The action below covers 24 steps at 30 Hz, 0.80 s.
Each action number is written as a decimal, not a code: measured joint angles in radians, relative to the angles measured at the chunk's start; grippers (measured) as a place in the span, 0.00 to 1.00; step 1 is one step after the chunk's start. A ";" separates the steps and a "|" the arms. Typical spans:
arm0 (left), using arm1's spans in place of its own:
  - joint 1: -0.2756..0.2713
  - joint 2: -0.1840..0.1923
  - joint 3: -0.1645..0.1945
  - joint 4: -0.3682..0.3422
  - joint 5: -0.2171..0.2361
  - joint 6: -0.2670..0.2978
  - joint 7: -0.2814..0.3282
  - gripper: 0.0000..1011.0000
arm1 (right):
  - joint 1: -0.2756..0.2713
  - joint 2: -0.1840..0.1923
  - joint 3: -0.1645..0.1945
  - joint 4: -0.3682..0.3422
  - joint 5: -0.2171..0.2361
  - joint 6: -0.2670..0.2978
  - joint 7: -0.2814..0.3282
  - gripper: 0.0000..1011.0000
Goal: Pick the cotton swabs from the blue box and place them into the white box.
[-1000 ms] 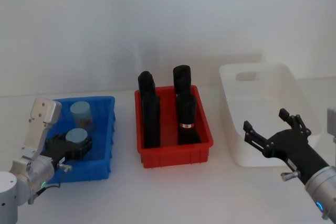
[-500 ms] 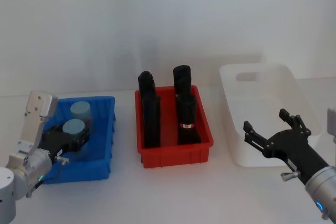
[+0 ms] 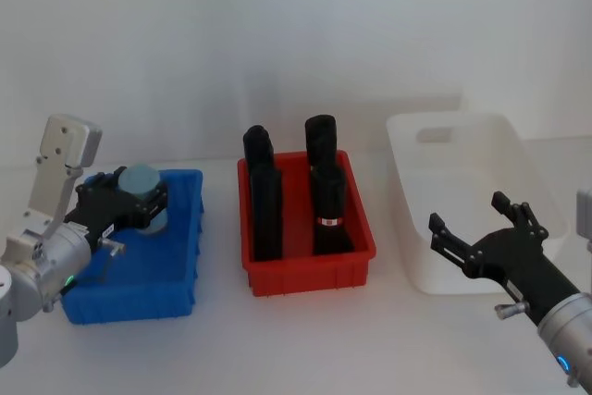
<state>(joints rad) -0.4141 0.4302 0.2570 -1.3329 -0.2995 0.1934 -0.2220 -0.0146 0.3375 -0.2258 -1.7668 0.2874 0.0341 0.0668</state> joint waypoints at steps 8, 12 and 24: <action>0.006 0.017 -0.005 -0.092 0.001 0.028 -0.075 0.66 | 0.000 0.000 0.000 0.000 0.000 0.000 0.000 0.99; 0.007 0.024 -0.006 -0.126 -0.002 0.039 -0.117 0.66 | 0.000 0.000 0.000 0.000 0.000 0.000 0.000 0.99; 0.002 0.040 -0.005 -0.211 -0.028 0.074 -0.268 0.66 | 0.000 0.000 0.000 0.000 0.000 0.000 0.000 0.99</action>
<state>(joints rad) -0.4123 0.4698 0.2524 -1.5435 -0.3272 0.2674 -0.4899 -0.0146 0.3375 -0.2258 -1.7668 0.2874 0.0340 0.0668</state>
